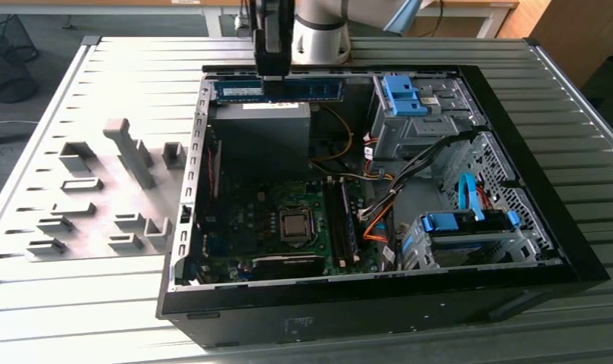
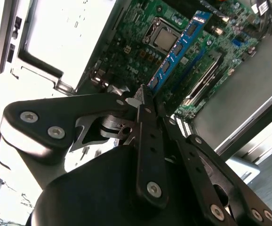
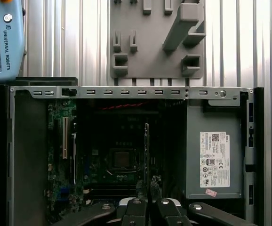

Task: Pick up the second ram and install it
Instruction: 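Pick up the second ram and move it above second insertion slot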

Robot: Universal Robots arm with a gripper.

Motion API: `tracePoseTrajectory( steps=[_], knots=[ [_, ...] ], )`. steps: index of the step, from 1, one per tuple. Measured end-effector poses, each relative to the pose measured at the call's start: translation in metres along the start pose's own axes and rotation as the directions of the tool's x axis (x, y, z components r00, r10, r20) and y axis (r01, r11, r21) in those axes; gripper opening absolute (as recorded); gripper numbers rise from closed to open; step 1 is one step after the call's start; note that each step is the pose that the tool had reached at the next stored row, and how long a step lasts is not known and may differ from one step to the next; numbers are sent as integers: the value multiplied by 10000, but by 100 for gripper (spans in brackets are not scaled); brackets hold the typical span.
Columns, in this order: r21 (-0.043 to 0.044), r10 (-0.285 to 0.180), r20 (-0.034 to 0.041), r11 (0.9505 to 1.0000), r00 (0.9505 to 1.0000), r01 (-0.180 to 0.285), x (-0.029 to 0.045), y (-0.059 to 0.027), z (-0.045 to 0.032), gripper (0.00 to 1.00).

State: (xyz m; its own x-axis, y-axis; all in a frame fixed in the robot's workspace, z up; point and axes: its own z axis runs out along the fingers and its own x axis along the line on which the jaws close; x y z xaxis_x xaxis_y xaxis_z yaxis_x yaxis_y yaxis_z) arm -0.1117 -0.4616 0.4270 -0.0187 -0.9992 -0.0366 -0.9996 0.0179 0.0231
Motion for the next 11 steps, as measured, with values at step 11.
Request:
tracePoseTrajectory(
  steps=[11],
  knots=[
    [0,-1,-1,10000,10000,1,-9,-463,-10,14]
  ],
)
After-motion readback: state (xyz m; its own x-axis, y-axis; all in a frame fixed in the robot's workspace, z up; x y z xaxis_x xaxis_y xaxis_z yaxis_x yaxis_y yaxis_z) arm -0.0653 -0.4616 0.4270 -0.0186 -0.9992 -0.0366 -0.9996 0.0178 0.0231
